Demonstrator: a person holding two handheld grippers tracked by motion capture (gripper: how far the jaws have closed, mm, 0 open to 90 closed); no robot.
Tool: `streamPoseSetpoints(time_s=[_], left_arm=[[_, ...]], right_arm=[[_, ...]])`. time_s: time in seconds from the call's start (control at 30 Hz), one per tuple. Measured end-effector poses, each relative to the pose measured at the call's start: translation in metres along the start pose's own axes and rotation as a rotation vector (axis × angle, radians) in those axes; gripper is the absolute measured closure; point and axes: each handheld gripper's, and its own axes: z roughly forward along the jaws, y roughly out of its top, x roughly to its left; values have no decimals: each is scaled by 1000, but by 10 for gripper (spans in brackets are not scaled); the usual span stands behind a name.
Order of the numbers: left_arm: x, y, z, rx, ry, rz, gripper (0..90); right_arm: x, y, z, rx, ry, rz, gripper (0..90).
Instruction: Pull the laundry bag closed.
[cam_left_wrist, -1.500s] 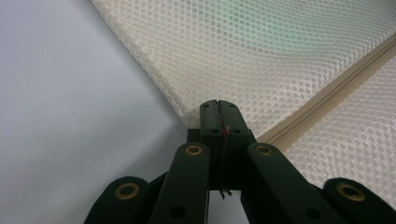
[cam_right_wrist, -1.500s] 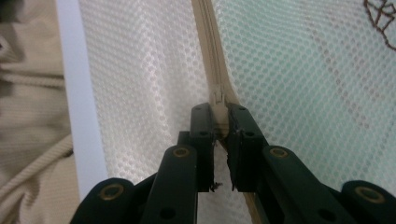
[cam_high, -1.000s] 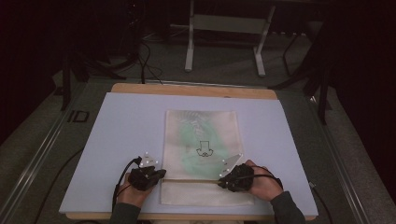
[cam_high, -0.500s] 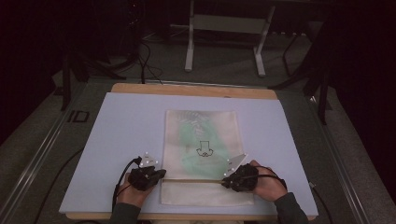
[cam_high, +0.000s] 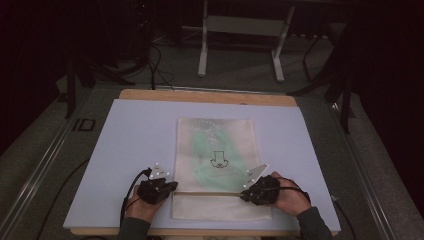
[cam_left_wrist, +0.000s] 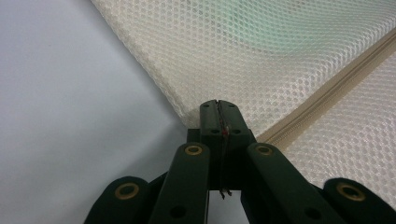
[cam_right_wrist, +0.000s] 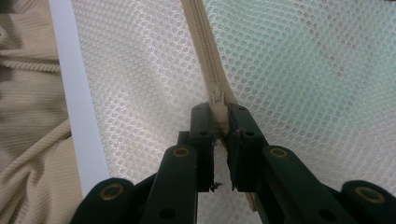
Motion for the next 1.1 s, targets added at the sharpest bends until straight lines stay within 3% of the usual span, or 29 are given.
streamPoseSetpoints(time_s=[0.47,0.53,1.1], left_arm=[[0,0,0,-2,-1,-1,895],[0,0,0,-2,-1,-2,894],[0,0,0,-2,-1,-2,895]], right_arm=[[-2,-7,-4,-2,0,21,821],[-2,-9,-4,23,-14,25,822],[-2,-24,-16,9,-29,61,821]])
